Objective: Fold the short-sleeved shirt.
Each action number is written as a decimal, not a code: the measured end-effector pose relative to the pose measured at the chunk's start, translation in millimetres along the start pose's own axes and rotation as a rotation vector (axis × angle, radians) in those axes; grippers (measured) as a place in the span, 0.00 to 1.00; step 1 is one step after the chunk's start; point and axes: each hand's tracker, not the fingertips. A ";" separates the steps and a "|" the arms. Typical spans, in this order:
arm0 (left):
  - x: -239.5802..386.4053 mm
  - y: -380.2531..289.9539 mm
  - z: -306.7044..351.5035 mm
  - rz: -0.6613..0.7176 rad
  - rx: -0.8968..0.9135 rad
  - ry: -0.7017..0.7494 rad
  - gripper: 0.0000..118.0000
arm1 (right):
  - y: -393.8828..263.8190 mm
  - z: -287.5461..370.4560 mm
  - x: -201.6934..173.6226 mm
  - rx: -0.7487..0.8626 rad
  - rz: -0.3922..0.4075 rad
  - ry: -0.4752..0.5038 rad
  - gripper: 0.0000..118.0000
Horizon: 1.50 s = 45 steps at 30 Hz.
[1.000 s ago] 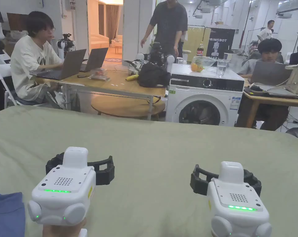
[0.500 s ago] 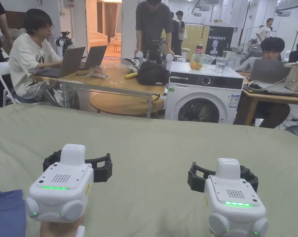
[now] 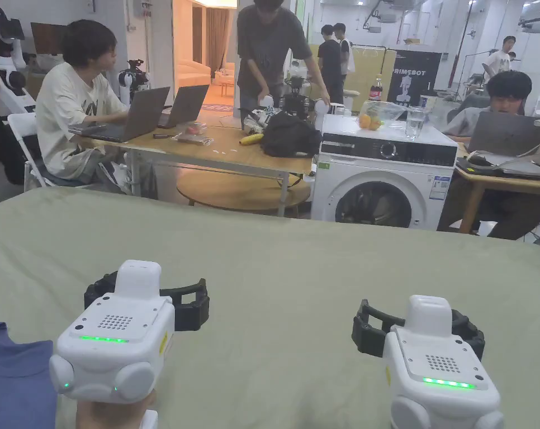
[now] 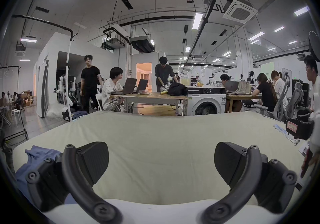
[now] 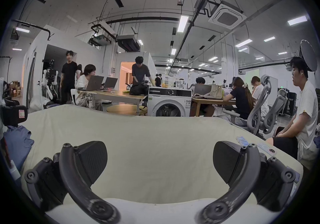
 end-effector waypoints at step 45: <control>9.8 0.3 4.7 0.027 0.014 0.009 0.00 | 5.2 8.2 -3.2 0.013 -0.030 -0.031 0.00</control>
